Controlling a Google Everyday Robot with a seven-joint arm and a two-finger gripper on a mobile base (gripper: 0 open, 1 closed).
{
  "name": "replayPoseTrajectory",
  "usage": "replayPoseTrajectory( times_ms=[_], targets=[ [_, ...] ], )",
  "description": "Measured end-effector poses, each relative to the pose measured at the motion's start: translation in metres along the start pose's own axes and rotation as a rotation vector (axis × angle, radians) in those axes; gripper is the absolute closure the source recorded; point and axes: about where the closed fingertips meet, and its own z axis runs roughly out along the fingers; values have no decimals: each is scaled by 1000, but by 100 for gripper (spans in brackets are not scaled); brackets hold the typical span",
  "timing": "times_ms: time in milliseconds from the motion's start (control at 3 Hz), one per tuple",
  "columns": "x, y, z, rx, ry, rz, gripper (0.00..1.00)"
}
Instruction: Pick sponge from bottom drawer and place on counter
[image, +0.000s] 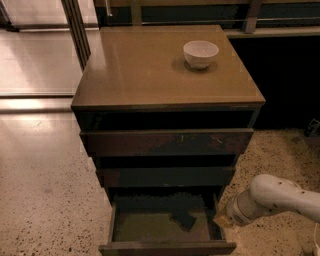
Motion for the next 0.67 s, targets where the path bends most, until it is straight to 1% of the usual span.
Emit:
replayPoseTrajectory(
  times_ms=[333, 667],
  targets=[
    [7, -4, 9, 3, -9, 1, 100],
    [12, -14, 30, 25, -77, -3, 100]
  ],
)
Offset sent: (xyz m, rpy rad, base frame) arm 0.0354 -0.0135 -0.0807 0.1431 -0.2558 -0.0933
